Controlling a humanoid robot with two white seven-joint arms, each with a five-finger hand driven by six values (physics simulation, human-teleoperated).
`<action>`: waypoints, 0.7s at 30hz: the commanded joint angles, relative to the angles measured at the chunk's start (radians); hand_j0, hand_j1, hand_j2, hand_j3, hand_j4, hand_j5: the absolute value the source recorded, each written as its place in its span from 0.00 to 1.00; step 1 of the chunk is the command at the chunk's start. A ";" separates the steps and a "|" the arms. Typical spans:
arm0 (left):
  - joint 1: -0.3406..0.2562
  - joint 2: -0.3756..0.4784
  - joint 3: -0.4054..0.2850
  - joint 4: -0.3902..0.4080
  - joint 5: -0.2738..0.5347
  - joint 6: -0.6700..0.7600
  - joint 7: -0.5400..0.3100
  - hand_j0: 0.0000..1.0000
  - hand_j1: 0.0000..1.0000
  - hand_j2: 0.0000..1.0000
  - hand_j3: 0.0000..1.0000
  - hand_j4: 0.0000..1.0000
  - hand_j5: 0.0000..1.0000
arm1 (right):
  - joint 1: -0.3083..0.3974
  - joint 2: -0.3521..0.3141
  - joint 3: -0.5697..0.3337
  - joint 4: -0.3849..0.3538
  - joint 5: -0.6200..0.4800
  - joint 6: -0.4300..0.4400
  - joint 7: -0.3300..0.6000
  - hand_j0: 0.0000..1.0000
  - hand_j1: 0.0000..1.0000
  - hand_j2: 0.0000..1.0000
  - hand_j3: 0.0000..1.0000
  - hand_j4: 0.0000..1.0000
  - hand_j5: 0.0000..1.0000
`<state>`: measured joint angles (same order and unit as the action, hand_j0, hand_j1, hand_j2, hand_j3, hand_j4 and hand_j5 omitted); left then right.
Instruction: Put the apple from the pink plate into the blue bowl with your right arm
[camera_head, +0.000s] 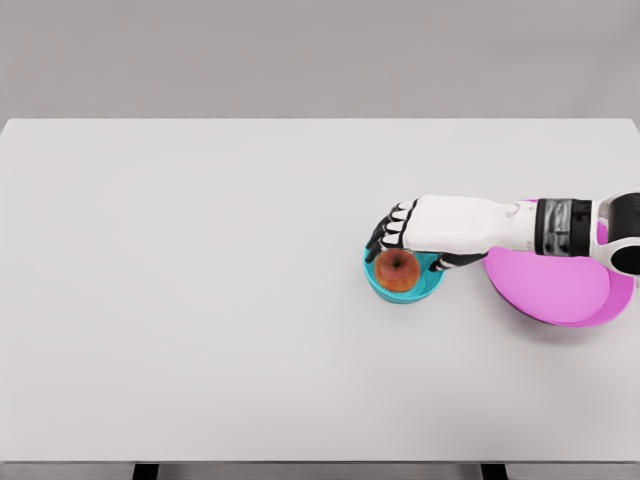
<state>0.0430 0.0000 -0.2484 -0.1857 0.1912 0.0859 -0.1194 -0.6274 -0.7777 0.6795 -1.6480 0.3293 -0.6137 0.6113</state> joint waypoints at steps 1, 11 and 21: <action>0.000 0.000 0.000 0.000 0.001 0.000 0.000 1.00 1.00 1.00 1.00 1.00 1.00 | 0.000 0.000 0.002 -0.001 -0.006 0.003 0.000 1.00 1.00 1.00 1.00 1.00 1.00; 0.000 0.000 0.000 0.000 0.001 0.000 0.000 1.00 1.00 1.00 1.00 1.00 1.00 | 0.012 -0.115 -0.199 -0.047 -0.026 0.003 0.000 1.00 1.00 1.00 1.00 1.00 1.00; 0.000 0.000 0.000 0.000 0.001 0.000 0.000 1.00 1.00 1.00 1.00 1.00 1.00 | 0.221 -0.121 -0.497 0.004 -0.125 0.003 0.000 1.00 1.00 1.00 1.00 1.00 1.00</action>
<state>0.0430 0.0000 -0.2483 -0.1858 0.1914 0.0859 -0.1191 -0.3897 -0.9389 0.2103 -1.6580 0.2169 -0.6141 0.6115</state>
